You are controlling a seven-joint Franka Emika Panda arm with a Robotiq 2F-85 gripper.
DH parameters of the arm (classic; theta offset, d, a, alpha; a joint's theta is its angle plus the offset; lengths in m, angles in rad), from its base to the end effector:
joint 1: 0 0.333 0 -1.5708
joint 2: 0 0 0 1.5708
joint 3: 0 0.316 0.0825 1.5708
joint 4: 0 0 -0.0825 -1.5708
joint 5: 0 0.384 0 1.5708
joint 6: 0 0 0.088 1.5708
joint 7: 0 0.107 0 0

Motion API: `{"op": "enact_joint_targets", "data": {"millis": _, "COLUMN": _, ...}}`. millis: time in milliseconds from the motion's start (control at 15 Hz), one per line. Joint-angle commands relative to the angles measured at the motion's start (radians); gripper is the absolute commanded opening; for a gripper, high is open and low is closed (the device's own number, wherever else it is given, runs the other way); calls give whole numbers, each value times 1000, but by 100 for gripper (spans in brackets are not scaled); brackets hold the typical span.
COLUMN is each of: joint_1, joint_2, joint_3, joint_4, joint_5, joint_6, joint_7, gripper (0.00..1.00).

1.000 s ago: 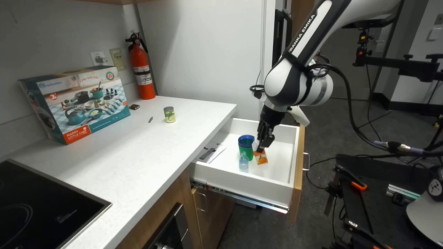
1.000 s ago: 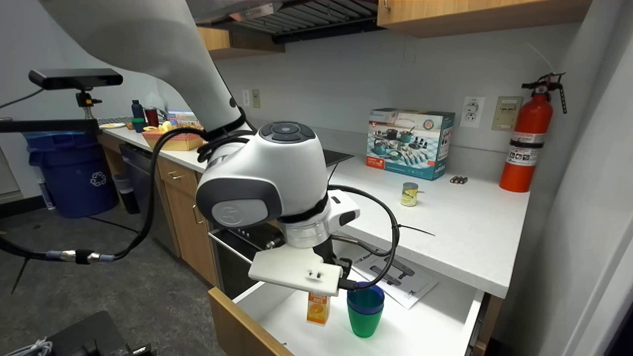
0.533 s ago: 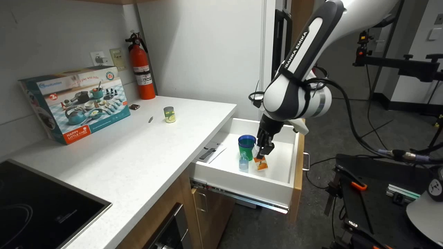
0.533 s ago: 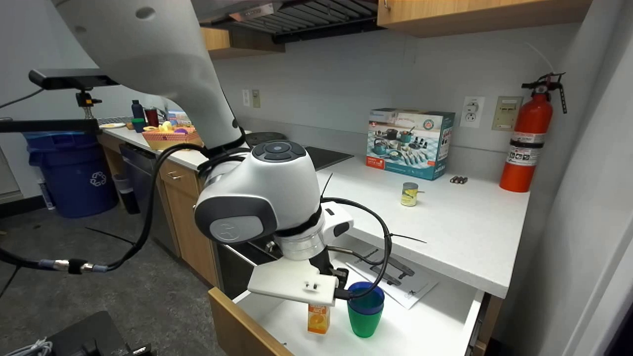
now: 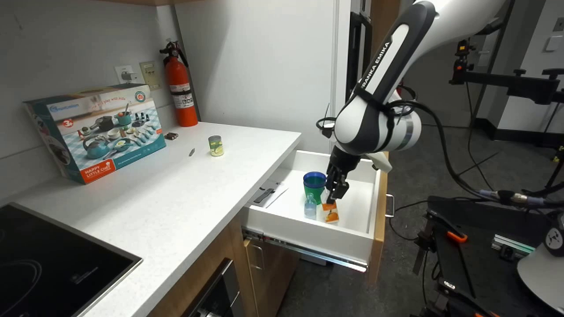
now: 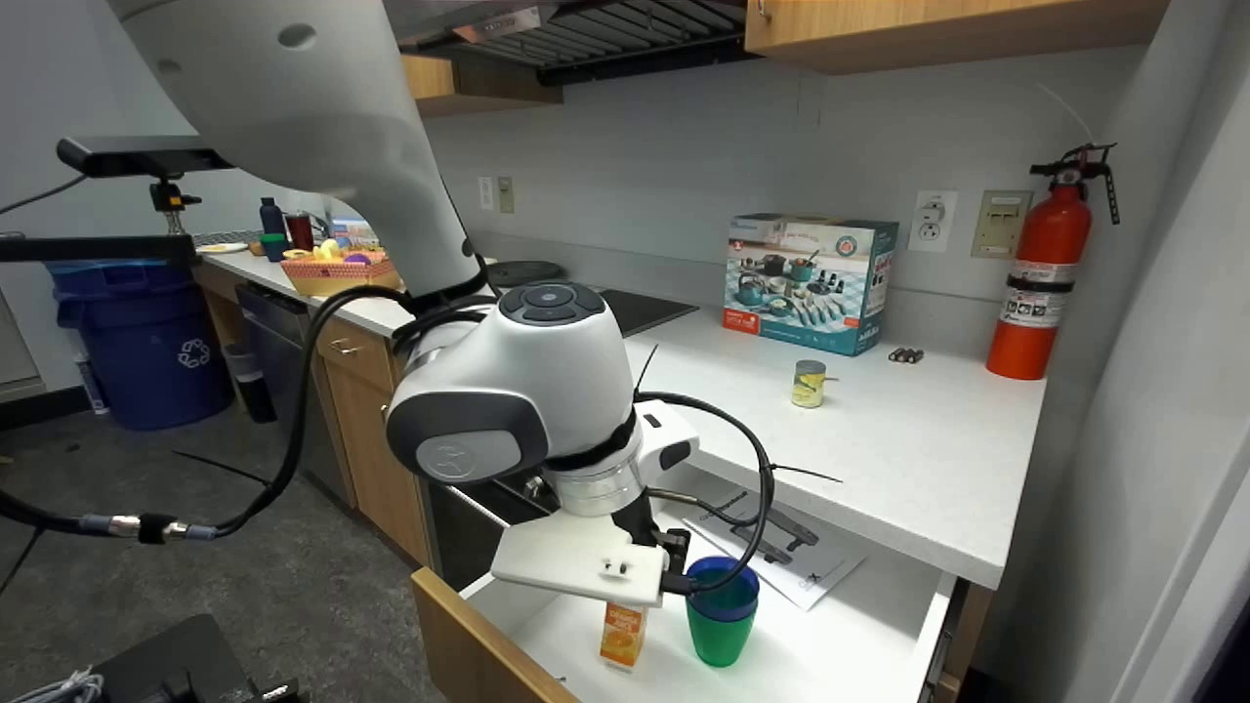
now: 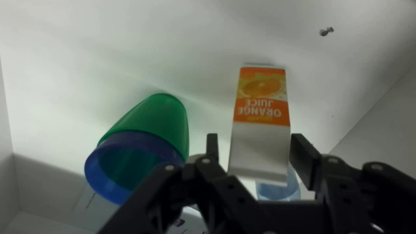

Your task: Put the orange bottle in the drawer

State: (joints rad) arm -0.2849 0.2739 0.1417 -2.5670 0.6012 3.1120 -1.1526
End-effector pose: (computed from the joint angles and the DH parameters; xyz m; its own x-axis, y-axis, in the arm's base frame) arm 0.4457 -0.1096 0.1881 0.8834 0.3879 0.2627 0.3756 -0.9216 0.0979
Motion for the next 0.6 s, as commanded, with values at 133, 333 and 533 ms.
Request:
{"op": "enact_joint_targets", "data": {"millis": 133, "joint_1": -44, "joint_2": 14, "joint_3": 21, "joint_4": 7, "joint_5": 9, "joint_6": 21, "joint_7": -33, "gripper": 100}}
{"op": "enact_joint_targets", "data": {"millis": 333, "joint_1": -39, "joint_2": -6, "joint_3": 8, "joint_4": 3, "joint_5": -2, "joint_6": -4, "joint_7": -23, "gripper": 100}}
{"op": "enact_joint_targets", "data": {"millis": 533, "joint_1": 31, "joint_2": -56, "joint_3": -82, "joint_4": -13, "joint_5": -71, "joint_6": -74, "joint_7": 36, "gripper": 100}}
